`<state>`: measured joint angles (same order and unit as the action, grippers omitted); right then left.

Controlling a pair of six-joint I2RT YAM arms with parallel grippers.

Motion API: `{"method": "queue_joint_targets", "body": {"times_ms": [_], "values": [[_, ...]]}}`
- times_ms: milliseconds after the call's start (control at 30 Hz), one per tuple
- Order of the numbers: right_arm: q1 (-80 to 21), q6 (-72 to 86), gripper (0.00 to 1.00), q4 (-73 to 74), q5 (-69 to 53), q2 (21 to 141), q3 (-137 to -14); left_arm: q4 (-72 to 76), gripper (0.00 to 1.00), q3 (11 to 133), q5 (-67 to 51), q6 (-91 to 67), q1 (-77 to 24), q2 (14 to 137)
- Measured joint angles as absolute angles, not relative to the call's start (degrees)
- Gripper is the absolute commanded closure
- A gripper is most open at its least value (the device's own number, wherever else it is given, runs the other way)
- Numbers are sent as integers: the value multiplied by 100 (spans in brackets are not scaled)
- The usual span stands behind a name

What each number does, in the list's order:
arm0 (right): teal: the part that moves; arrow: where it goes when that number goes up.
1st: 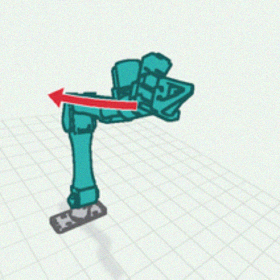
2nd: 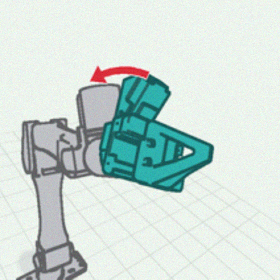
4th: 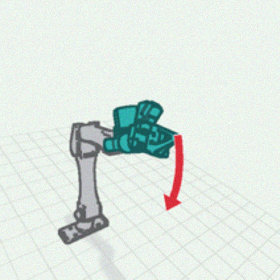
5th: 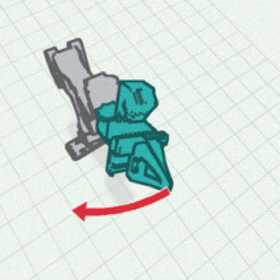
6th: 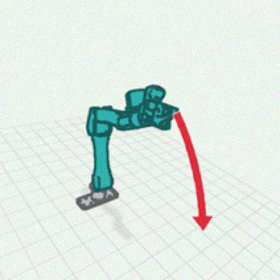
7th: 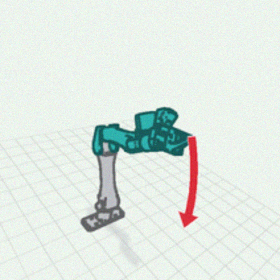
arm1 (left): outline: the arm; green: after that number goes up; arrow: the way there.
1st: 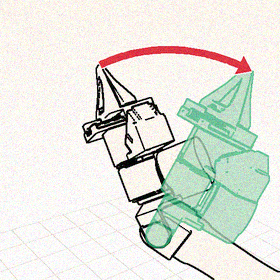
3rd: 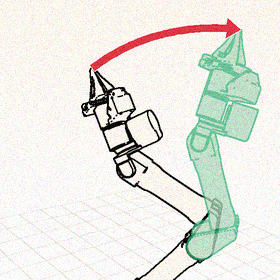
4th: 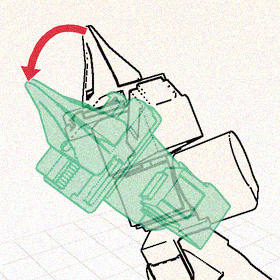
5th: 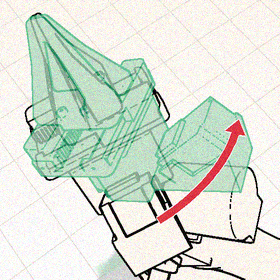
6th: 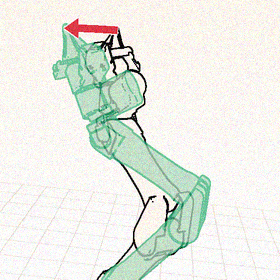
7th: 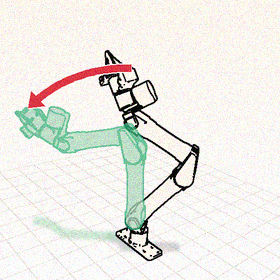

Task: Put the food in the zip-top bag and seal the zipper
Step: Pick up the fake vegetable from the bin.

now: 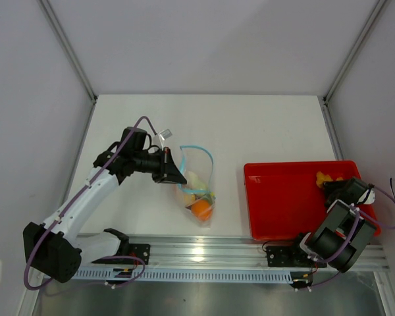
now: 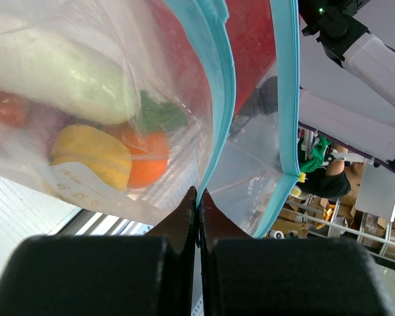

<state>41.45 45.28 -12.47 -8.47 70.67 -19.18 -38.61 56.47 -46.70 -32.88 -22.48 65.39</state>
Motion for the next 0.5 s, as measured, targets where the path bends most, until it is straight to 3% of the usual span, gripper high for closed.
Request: {"method": "queue_joint_targets", "body": {"times_ms": [133,300,500], "values": [[4147,4595,60,-1608,-908,7247,-1863,-3874,99,5649,-4665,-3288,-2248,6539],[4145,4689,80,-1813,-952,7275,-1793,-3898,99,5651,-4659,-3286,-2248,6539],[4147,4700,94,-1758,-954,7236,-1791,-3970,99,5673,-4617,-3251,-2246,6539]]}}
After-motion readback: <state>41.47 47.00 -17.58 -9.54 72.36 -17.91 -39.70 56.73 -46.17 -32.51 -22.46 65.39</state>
